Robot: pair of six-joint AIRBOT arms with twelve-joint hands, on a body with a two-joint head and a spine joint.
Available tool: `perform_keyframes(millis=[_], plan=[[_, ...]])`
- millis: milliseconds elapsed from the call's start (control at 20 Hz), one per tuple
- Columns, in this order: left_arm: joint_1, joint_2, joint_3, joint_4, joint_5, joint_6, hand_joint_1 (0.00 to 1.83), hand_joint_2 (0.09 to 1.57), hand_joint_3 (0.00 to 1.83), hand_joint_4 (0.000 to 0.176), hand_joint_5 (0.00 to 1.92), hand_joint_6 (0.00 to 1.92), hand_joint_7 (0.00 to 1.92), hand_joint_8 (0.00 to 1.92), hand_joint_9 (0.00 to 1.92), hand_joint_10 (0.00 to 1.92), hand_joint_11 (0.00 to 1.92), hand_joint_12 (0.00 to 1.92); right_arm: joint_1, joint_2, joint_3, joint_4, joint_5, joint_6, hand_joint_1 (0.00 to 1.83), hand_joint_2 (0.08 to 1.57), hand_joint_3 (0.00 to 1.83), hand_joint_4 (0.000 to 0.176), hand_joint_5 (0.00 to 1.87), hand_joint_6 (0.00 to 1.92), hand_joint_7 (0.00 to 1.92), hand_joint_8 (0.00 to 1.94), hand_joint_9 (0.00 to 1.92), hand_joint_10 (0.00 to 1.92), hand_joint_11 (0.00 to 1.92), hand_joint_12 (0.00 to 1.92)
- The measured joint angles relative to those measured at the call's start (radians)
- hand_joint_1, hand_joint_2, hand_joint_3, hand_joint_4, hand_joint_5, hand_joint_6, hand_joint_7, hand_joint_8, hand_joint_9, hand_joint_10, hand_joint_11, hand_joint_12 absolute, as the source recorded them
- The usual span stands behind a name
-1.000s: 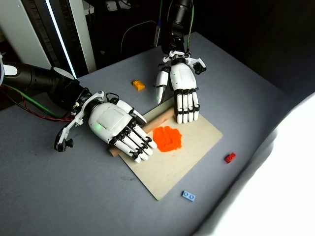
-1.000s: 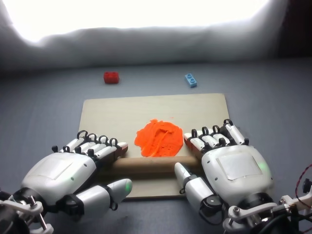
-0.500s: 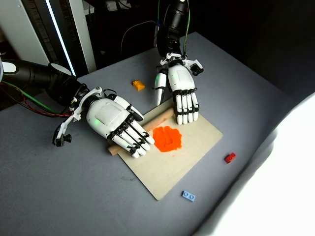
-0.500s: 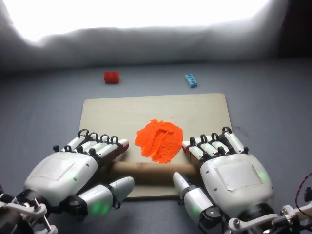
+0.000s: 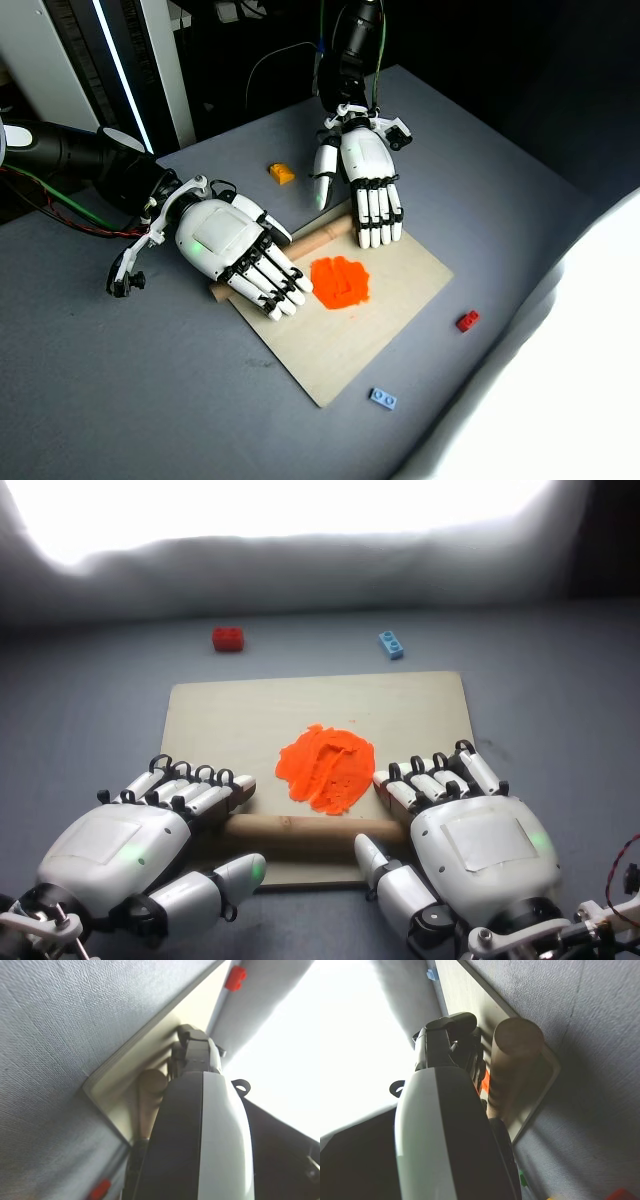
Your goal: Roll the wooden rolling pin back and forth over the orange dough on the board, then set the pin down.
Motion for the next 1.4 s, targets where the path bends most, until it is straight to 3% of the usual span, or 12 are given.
perform_keyframes(millis=[500,850,1100,1400], plan=[[-0.019,0.004,0.005,0.0,0.019,-0.001,0.0,1.41,0.0,0.0,0.23,0.0,0.28,0.0,0.25,0.0,0.0,0.38,0.022,0.04,-0.026,0.022,0.027,0.001,0.0,1.51,0.0,0.0,0.45,0.0,0.51,0.0,0.46,0.0,0.0,1.01],[-0.137,0.058,0.027,0.025,0.122,-0.011,0.0,1.41,0.0,0.0,0.24,0.0,0.3,0.0,0.26,0.0,0.0,0.38,0.068,0.113,-0.116,0.041,0.037,0.008,0.0,1.51,0.0,0.0,0.45,0.0,0.5,0.0,0.46,0.0,0.0,1.03],[-0.276,0.127,0.032,0.114,0.265,-0.013,0.0,1.39,0.0,0.0,0.19,0.0,0.24,0.0,0.2,0.0,0.0,0.27,0.102,0.182,-0.152,-0.014,0.03,0.006,0.0,1.46,0.0,0.0,0.37,0.0,0.43,0.0,0.4,0.0,0.0,0.91],[-0.45,0.253,0.011,0.249,0.53,-0.028,0.0,1.35,0.0,0.0,0.22,0.01,0.31,0.02,0.26,0.02,0.0,0.33,0.102,0.247,-0.204,-0.021,0.037,-0.012,0.0,1.34,0.0,0.0,0.42,0.02,0.45,0.01,0.42,0.01,0.0,1.04]])
